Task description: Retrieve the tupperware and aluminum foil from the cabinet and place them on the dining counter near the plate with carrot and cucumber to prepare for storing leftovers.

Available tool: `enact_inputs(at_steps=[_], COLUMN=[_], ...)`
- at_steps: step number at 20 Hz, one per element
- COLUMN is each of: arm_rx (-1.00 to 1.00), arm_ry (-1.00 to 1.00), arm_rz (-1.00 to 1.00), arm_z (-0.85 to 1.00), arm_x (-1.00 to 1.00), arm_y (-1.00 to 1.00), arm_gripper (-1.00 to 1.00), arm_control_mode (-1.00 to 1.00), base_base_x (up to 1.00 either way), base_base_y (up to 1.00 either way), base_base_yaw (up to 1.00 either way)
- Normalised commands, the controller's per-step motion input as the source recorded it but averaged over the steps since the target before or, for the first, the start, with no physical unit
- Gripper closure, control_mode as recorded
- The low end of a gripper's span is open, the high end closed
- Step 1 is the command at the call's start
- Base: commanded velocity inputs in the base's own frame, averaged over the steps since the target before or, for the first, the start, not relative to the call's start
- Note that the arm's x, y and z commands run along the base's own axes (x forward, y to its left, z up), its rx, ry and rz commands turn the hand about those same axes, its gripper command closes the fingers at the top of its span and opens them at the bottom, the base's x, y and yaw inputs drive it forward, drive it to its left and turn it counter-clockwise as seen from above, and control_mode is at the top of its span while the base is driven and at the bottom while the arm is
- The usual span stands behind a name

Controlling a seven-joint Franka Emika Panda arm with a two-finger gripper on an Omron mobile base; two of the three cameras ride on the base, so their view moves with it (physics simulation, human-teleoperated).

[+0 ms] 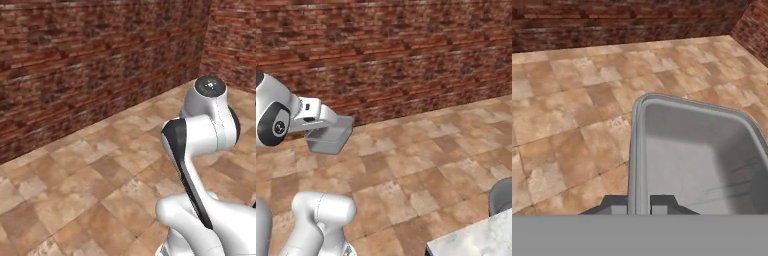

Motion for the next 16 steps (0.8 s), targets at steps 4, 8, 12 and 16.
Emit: enact_inputs(at_steps=[4,8,12,16], arm_rx=[0.00,0.00,0.00,0.00], arm_ry=[0.00,0.00,0.00,0.00], arm_rz=[0.00,0.00,0.00,0.00], arm_z=[0.00,0.00,0.00,0.00], arm_x=[0.00,0.00,0.00,0.00], arm_y=[0.00,0.00,0.00,0.00], arm_gripper=[1.00,1.00,1.00,1.00], arm_control_mode=[1.00,1.00,1.00,1.00], base_base_x=[0.98,0.94,0.91,0.91], base_base_y=[0.03,0.00,0.01,0.01], base_base_yaw=[-0.51,-0.52,-0.53,-0.53])
